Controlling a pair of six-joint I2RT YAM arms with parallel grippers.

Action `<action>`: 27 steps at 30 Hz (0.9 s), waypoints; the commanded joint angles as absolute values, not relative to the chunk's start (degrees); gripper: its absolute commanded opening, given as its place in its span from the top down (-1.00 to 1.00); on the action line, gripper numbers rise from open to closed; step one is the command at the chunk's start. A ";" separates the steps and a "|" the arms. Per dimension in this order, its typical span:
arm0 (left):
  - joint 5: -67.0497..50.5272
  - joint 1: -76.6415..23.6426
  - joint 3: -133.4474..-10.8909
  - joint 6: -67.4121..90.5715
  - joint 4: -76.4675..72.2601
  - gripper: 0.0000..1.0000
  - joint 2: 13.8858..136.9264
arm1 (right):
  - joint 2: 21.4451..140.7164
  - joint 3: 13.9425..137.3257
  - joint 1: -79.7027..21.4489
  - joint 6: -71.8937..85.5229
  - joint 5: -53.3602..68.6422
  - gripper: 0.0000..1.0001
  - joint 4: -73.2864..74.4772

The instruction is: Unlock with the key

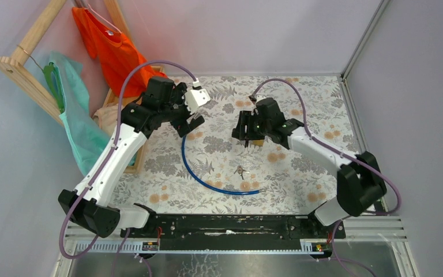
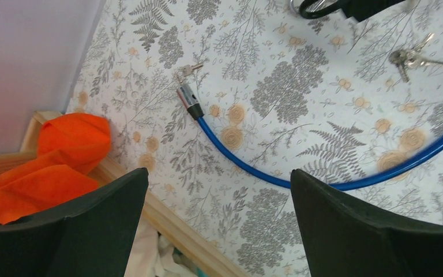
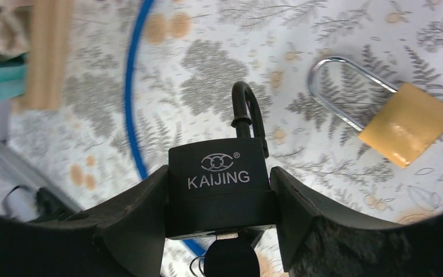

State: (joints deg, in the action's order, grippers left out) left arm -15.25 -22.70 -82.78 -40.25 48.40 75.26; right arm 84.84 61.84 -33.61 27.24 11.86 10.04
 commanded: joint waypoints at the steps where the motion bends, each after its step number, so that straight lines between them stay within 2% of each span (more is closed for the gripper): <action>1: -18.33 -22.48 -85.87 -30.82 48.95 -1.00 75.85 | 89.99 67.22 -34.41 23.53 2.86 1.00 2.86; 12: -19.51 -22.50 -85.67 -26.55 52.03 -1.00 76.99 | 107.92 74.98 -42.23 20.88 -2.21 1.00 -0.73; 22: -19.76 -22.50 -84.70 -27.33 52.52 -1.00 76.60 | 113.55 73.75 -44.54 28.02 -0.43 0.96 -4.07; 24: -20.16 -22.50 -85.02 -27.61 52.98 -1.00 76.66 | 113.64 72.73 -44.59 29.61 -0.44 0.57 -5.20; 27: -20.43 -22.55 -85.87 -28.31 54.50 -1.00 77.26 | 113.13 72.55 -44.52 30.14 -0.88 -0.16 -5.00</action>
